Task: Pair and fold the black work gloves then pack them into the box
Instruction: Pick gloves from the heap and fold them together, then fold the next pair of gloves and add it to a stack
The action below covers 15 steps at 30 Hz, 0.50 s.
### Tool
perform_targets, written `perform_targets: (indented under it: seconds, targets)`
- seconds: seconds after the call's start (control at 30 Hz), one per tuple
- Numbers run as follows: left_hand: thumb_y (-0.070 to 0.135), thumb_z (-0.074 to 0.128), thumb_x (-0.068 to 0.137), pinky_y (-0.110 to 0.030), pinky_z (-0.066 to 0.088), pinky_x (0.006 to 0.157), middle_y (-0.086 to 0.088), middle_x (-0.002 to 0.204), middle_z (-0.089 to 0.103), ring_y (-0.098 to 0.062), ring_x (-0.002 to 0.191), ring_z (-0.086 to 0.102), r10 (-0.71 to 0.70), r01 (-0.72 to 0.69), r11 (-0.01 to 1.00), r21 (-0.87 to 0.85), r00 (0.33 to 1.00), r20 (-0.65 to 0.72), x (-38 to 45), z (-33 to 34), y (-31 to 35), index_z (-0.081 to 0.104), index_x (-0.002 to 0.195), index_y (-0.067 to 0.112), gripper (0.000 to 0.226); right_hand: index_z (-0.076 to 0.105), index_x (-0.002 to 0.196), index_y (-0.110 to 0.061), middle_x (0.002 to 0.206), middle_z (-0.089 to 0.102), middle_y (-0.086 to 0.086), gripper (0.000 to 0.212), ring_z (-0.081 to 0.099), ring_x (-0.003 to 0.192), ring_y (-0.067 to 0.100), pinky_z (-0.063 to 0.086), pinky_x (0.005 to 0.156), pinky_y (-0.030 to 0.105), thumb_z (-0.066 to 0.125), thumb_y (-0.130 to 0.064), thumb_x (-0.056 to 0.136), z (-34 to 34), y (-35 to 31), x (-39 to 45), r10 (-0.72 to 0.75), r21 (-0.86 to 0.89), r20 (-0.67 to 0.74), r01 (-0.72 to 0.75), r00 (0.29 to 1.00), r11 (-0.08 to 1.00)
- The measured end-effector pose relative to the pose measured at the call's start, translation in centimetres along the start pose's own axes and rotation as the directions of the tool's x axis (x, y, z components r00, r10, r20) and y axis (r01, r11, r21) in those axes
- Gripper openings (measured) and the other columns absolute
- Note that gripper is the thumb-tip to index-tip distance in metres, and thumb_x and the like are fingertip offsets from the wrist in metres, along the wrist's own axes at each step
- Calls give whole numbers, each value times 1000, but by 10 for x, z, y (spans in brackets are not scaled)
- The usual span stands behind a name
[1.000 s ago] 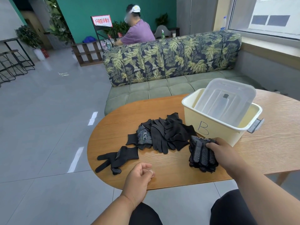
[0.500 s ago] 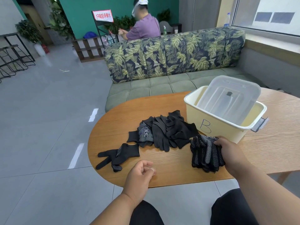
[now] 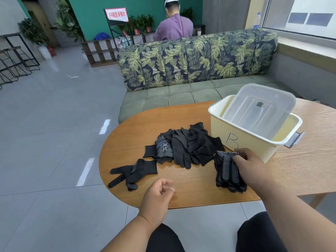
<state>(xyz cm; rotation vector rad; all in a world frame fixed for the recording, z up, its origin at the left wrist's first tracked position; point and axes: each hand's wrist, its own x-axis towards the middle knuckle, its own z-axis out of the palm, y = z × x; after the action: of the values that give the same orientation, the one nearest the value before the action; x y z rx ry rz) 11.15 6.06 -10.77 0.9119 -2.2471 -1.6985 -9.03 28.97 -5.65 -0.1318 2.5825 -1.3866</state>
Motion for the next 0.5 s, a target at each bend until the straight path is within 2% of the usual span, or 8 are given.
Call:
perform_targets:
  seconds: [0.1,0.2,0.3,0.4,0.5]
  targets:
    - [38,64,82,-43,57,95,1,92,75,-18,97,70,0,0,1000,-6,1000,-2,0,0,1,68,103,35,21,59,135,-32,132,62,-1,44,55,118,25,48,105,45,58,-35,91,4,-2,-8,-147,-193,-102,125,984,973]
    - [45,62,76,-43,56,96,1,93,76,-18,97,70,-3,2,1000,-13,1000,-1,0,0,1,68,103,35,29,56,140,-33,139,60,-2,48,47,131,25,38,115,46,59,-35,93,7,-8,-13,-226,-322,-115,179,967,930]
    - [44,62,78,-42,56,97,2,94,76,-15,98,70,-3,3,1000,-6,1000,5,0,0,2,67,104,35,29,57,141,-31,142,59,-3,45,43,135,23,33,115,41,56,-30,96,12,-10,-15,-251,-343,-63,216,966,914]
    - [40,63,82,-42,56,97,3,94,75,-16,98,70,-3,3,1000,4,1000,6,-2,0,3,67,105,36,23,58,142,-30,150,53,-2,43,40,140,25,33,117,43,52,-27,99,20,-3,-12,-247,-358,-3,230,969,905]
    - [44,62,78,-42,55,98,5,95,75,-16,100,69,-13,13,1000,5,1000,14,-2,-1,3,66,105,36,28,58,142,-30,154,50,1,43,35,145,26,28,120,45,51,-27,99,24,-2,-10,-262,-423,-8,234,965,876]
